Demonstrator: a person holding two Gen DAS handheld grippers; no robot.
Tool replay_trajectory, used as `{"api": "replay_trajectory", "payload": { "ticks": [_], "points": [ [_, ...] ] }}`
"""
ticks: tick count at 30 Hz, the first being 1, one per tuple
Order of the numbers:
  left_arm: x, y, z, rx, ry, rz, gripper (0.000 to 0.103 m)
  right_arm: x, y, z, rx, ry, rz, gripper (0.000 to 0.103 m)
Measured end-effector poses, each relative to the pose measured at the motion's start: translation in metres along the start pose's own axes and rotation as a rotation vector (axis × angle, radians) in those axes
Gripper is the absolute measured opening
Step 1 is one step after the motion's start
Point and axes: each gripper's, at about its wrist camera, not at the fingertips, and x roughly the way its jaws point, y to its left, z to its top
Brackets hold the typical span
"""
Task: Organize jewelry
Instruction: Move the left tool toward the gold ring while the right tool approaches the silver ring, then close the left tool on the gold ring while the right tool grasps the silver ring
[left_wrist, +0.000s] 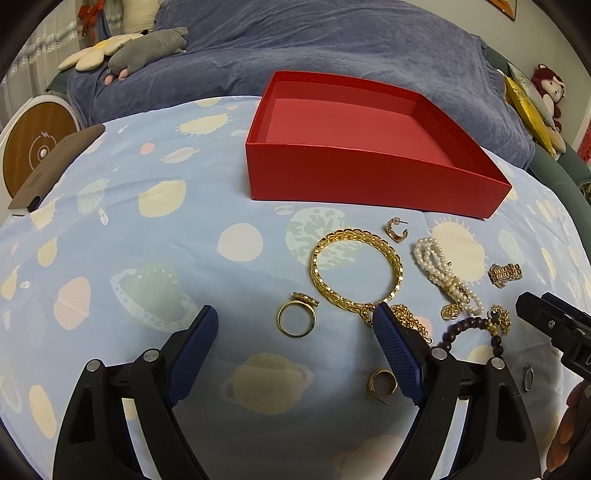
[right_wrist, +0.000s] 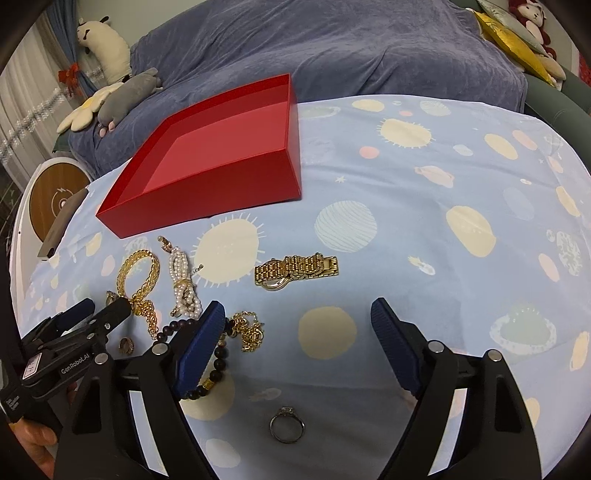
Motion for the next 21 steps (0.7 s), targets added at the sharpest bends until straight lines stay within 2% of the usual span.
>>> {"api": "replay_trajectory", "payload": {
  "ticks": [5, 9, 12, 14, 15, 16, 21],
  "points": [
    [-0.003, 0.001, -0.002, 0.027, -0.016, 0.0, 0.063, 0.004, 0.011, -0.006, -0.026, 0.022, 0.014, 0.079],
    [-0.005, 0.0, -0.004, 0.04, -0.021, -0.016, 0.057, 0.003, 0.017, -0.008, -0.04, 0.026, 0.025, 0.079],
    [-0.006, -0.004, -0.006, 0.063, -0.028, -0.023, 0.04, 0.0, 0.019, -0.008, -0.048, 0.022, 0.025, 0.079],
    [-0.007, -0.006, -0.007, 0.075, -0.029, -0.034, 0.023, -0.003, 0.02, -0.01, -0.049, 0.025, 0.029, 0.079],
    [-0.008, -0.007, -0.007, 0.078, -0.026, -0.043, 0.02, -0.005, 0.019, -0.01, -0.049, 0.028, 0.031, 0.079],
    [-0.009, -0.007, -0.008, 0.076, -0.022, -0.051, 0.017, -0.007, 0.019, -0.012, -0.051, 0.031, 0.033, 0.079],
    [-0.014, -0.002, -0.01, 0.039, 0.005, -0.104, 0.017, -0.027, 0.014, -0.03, -0.081, 0.038, 0.025, 0.079]
  ]
}}
